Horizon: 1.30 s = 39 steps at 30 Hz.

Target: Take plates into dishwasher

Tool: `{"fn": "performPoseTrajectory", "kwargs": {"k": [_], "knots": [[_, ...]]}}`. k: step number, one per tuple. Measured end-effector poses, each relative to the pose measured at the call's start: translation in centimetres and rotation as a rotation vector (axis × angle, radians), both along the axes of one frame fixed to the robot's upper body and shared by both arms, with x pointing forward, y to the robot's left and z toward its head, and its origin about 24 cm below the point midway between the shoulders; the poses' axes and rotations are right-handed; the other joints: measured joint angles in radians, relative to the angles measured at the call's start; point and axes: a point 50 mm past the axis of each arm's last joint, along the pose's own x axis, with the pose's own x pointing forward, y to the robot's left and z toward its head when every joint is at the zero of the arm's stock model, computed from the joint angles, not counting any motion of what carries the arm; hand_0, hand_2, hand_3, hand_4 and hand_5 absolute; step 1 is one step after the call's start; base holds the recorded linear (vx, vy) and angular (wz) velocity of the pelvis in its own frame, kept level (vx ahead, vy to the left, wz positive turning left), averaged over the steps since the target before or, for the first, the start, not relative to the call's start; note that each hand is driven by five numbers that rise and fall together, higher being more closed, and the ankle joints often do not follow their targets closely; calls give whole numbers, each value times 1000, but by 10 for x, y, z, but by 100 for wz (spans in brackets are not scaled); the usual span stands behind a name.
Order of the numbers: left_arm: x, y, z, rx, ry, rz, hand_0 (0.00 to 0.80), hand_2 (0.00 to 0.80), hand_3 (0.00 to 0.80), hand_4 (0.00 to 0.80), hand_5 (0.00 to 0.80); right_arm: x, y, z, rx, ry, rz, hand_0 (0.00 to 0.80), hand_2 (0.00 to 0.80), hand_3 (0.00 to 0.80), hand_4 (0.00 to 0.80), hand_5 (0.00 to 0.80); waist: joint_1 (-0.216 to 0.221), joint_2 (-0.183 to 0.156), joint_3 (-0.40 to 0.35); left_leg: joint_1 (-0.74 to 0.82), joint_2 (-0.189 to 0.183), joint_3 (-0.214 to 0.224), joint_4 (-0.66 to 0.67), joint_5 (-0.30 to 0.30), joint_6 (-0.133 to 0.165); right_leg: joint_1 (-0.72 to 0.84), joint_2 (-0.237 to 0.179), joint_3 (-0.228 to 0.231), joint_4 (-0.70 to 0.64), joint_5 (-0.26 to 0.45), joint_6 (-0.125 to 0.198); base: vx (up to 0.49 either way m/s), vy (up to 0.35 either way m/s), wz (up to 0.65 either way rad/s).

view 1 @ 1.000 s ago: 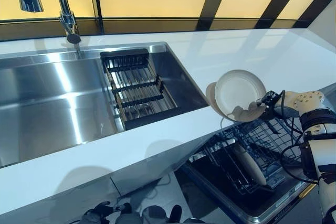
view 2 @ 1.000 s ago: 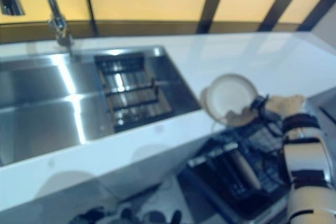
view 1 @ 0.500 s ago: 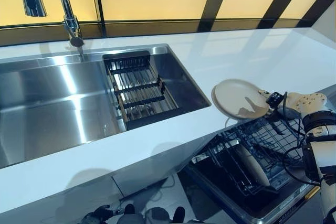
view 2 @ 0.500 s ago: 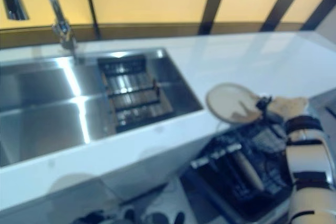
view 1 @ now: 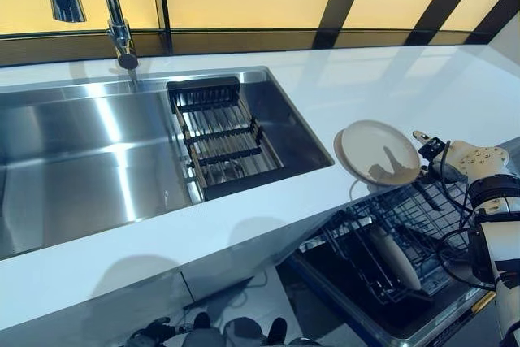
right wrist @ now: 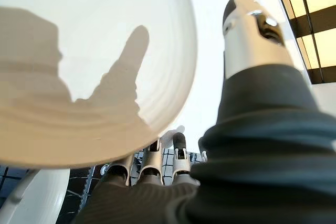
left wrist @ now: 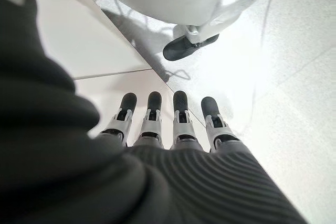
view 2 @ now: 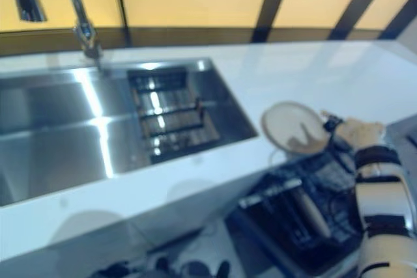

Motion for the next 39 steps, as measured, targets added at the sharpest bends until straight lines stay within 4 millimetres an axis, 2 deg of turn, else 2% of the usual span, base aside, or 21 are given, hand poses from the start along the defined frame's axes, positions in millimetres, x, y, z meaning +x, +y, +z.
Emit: {"fn": "performPoseTrajectory", "kwargs": {"k": [3,14,22,28,33,37,39], "knots": [[1,0,0,-1,-1,-1,0,0,0,0,0,0,-1,0,-16,5,2,0,0,0,0,0,0,2,1,0,2,0,0,0,0,-1,-1,0,0,0,0,-2,1,-1],[2,-1,0,-1,-4,-3,0,0,0,0,0,-12,-23,-4,-328,174,97,0,0,0,0,0,1,-1,4,-12,-2,-4,1,1,1,-9,-1,0,-1,0,0,0,0,1],[6,-1,1,0,-12,-11,0,0,0,0,0,-20,-40,5,-478,267,87,0,0,0,0,0,2,3,21,-12,-2,-6,1,1,1,-9,-1,0,-1,0,0,0,0,0],[6,-1,1,0,-13,-11,0,0,0,0,0,-25,-49,9,-526,297,42,0,0,0,0,0,2,5,24,-13,-2,-6,1,1,1,-8,-2,0,-1,0,0,0,0,0],[6,-2,1,-1,-12,-11,0,0,0,0,0,-23,-57,26,-615,211,-55,0,0,0,0,0,-1,12,29,-12,-2,-6,0,1,1,-8,-2,0,-1,0,0,0,0,0],[5,-2,1,-4,-15,-12,0,0,0,0,0,-12,-51,61,-764,18,-66,0,0,0,0,0,-16,22,42,-13,-2,-6,0,1,2,-8,-2,0,-1,0,0,0,0,0],[5,-2,1,-5,-14,-13,0,0,0,0,0,-9,-45,82,-913,-100,-49,0,0,0,0,0,-26,21,45,-14,-2,-7,0,1,2,-9,-1,1,-1,0,0,-41,-6,3]]}}
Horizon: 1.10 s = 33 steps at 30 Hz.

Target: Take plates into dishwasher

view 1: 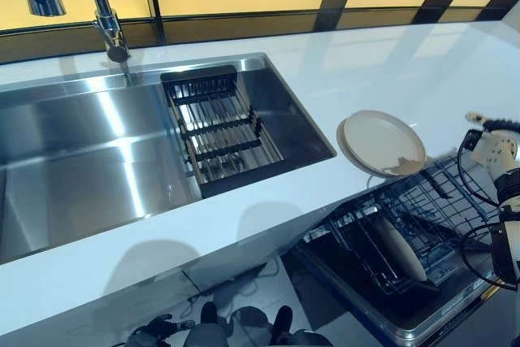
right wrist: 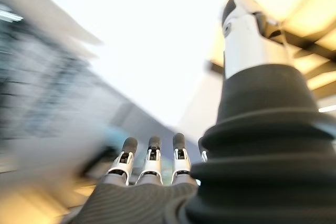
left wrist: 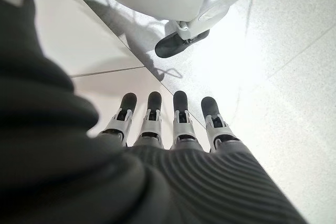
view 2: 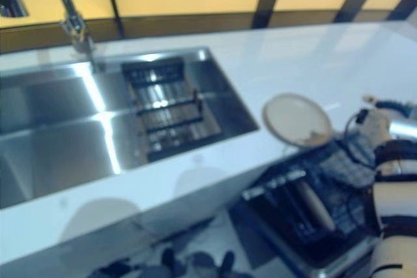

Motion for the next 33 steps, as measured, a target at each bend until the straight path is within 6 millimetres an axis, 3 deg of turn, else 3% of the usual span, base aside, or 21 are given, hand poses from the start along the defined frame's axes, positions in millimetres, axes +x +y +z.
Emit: {"fn": "performPoseTrajectory", "kwargs": {"k": [5,7,11,17,22,24,26,31,33], "knots": [[5,-2,2,-12,-24,-3,0,0,0,0,0,-14,4,16,-302,-98,124,0,0,0,0,0,-8,-8,10,-1,5,-1,-1,0,0,-6,1,4,10,0,0,-51,-50,1],[4,1,2,-10,-24,13,0,0,0,0,0,-22,18,23,-500,-110,241,0,0,0,0,0,-35,-11,21,-2,12,1,-1,0,0,-9,3,6,14,1,2,-52,-81,-1],[3,5,4,-1,-31,31,0,0,0,0,0,-40,33,22,-833,-40,395,0,0,0,0,0,-59,-14,30,-2,24,13,-1,-2,-3,-16,17,29,15,2,2,-67,-97,-9],[5,9,5,1,-48,57,0,0,0,0,0,-52,48,29,-1129,30,545,0,0,0,0,0,-109,-11,32,-2,34,27,-1,-3,-6,-16,26,32,-1,-1,3,-36,-90,-9],[5,10,6,6,-52,52,0,0,0,0,0,-64,62,40,-1277,45,646,0,0,0,0,0,-114,-14,30,0,29,37,0,0,-15,-2,28,34,-32,-20,0,-54,-82,-6],[6,10,6,15,-55,25,0,0,0,0,0,-68,76,39,-1325,47,736,0,0,0,0,0,-114,-18,26,-1,23,37,1,4,-25,3,27,33,-43,-49,-27,-55,-73,0],[5,10,6,16,-55,22,0,0,0,0,0,-71,87,37,-1352,50,809,0,0,0,0,0,-114,-17,25,-1,29,36,5,6,-32,5,33,33,-48,-52,-31,-59,-75,-1],[3,9,5,14,-50,23,0,0,0,0,0,-75,104,34,-1362,65,945,0,0,0,0,0,-111,-18,6,-1,32,35,6,5,-38,8,37,32,-48,-55,-37,-41,-36,1],[3,9,5,15,-48,22,0,0,0,0,0,-74,108,29,-1281,55,1010,0,0,0,0,0,-111,-19,-13,0,31,32,6,3,-40,11,36,29,-48,-51,-43,-34,-16,6]]}}
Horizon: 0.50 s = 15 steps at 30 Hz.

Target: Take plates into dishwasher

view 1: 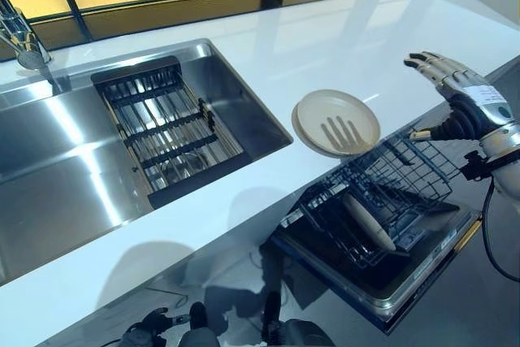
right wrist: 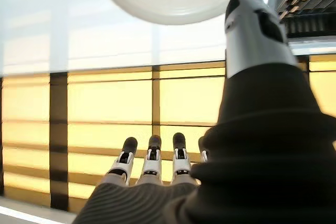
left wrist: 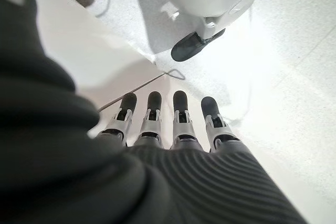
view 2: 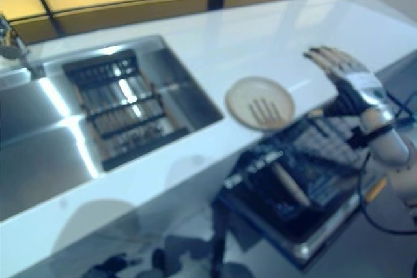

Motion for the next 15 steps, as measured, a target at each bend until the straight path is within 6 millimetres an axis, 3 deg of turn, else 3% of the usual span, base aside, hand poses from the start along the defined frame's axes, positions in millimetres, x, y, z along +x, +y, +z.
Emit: {"fn": "performPoseTrajectory", "kwargs": {"k": [5,6,15], "knots": [[3,-1,0,15,4,-35,0,0,0,0,0,2,16,-15,131,117,91,0,0,0,0,0,1,1,-18,1,-1,-9,0,0,-1,6,-1,0,0,-1,-3,-28,-9,5],[3,-2,0,13,4,-37,0,0,0,0,0,4,24,-26,162,172,117,0,0,0,0,0,1,2,-18,2,-1,-10,0,0,-1,7,-1,0,0,-2,-4,0,0,0],[3,-6,-1,-1,8,-39,0,0,0,0,0,10,45,-61,224,358,161,0,0,0,0,0,3,20,-25,2,-1,-15,0,1,0,10,-1,-4,-2,-5,-12,1,2,1]]}}
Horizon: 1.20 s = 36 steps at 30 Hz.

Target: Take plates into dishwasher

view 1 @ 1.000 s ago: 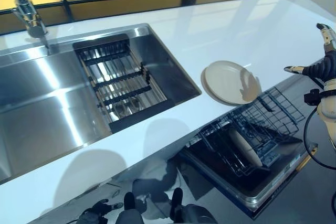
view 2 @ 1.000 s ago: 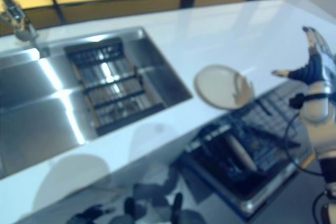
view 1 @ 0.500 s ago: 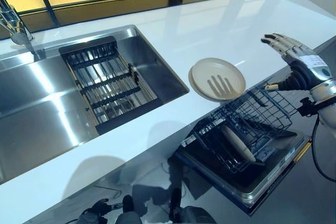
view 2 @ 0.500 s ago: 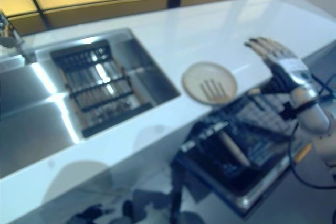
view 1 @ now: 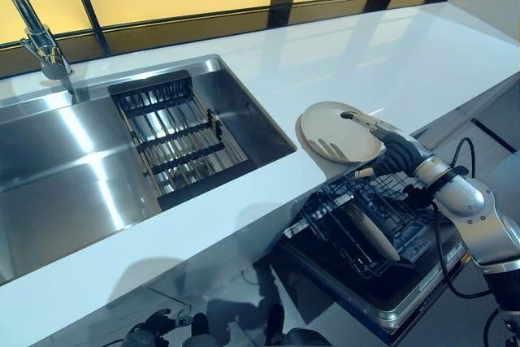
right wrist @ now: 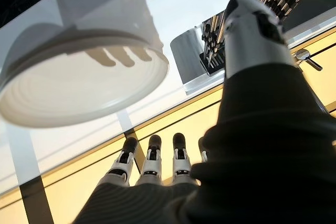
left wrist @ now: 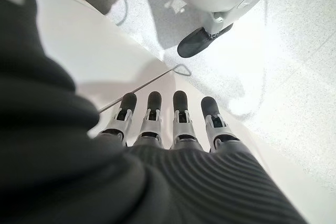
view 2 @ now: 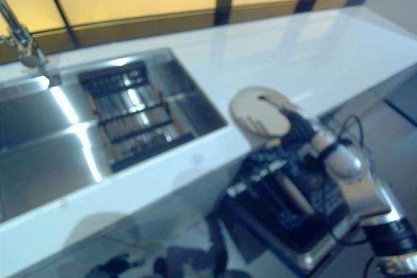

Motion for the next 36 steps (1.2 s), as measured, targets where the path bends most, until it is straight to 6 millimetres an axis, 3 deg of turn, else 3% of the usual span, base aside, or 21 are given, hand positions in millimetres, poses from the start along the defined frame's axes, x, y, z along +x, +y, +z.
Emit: {"fn": "performPoseTrajectory", "kwargs": {"k": [6,17,36], "knots": [[3,-2,0,-6,-6,-3,0,0,0,0,0,1,5,-10,3,56,24,0,0,0,0,0,0,5,1,0,0,-5,0,0,0,3,0,-1,-1,3,-4,1,6,2],[3,-2,0,3,0,-23,0,0,0,0,0,5,-4,-19,8,93,-22,0,0,0,0,0,0,6,2,2,0,-6,-1,0,0,6,0,-2,-2,1,-2,0,0,0],[3,-2,0,4,1,-26,0,0,0,0,0,10,-16,-23,-190,-33,-164,0,0,0,0,0,0,-5,22,-2,1,-7,-3,-1,-2,6,1,-5,-9,-1,1,0,0,0]]}}
